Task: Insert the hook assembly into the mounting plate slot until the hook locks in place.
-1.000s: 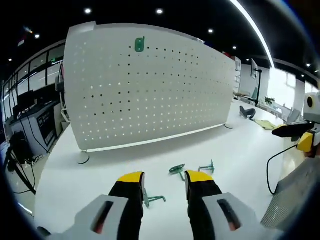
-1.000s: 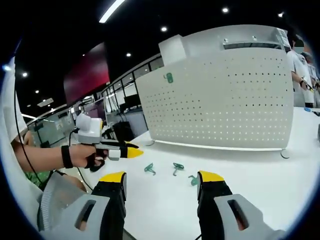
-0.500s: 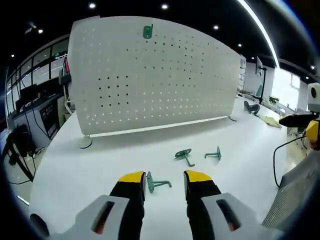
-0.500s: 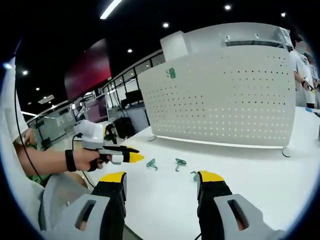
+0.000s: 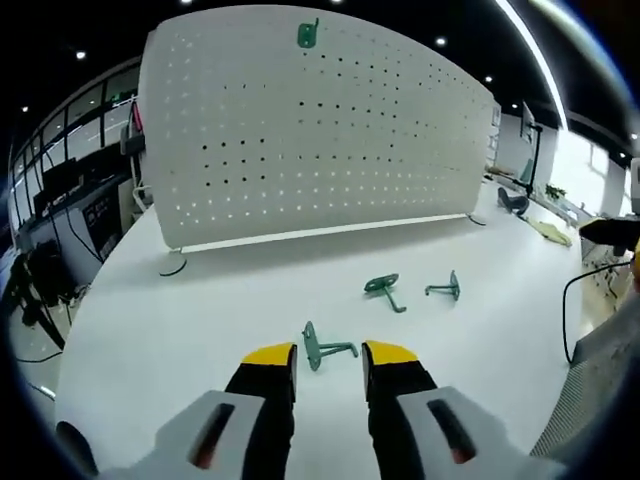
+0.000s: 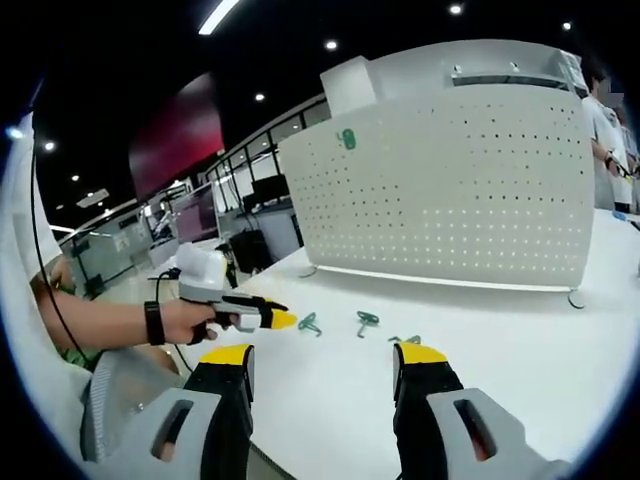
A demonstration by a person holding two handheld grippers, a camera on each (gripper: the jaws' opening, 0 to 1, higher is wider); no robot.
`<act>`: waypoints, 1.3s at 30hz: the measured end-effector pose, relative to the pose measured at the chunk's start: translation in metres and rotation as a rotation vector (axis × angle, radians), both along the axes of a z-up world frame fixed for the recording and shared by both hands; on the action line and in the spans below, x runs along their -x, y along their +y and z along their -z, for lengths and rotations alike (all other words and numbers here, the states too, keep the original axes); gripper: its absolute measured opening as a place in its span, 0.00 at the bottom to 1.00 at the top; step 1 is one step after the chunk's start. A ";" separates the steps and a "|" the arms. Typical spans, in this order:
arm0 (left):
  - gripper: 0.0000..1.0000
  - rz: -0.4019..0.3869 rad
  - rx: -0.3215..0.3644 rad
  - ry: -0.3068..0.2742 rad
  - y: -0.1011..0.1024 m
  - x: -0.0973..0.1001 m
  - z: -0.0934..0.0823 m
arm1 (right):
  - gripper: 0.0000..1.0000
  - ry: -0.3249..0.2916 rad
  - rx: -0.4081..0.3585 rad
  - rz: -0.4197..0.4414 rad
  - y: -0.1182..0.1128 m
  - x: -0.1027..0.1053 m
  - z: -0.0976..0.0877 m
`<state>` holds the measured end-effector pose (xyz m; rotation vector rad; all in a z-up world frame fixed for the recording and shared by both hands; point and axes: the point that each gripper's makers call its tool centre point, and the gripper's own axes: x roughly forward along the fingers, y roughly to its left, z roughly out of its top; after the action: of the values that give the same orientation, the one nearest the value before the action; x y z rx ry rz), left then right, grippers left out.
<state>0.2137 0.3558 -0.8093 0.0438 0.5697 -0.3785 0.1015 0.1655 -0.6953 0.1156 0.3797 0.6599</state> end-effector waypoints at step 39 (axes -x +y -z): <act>0.04 -0.019 -0.080 0.044 0.003 -0.011 0.034 | 0.56 0.033 -0.009 0.099 -0.019 0.002 0.008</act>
<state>0.2250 0.3586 -0.8433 0.1071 0.6279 -0.3390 0.0994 0.1460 -0.7035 0.1534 0.3999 0.5625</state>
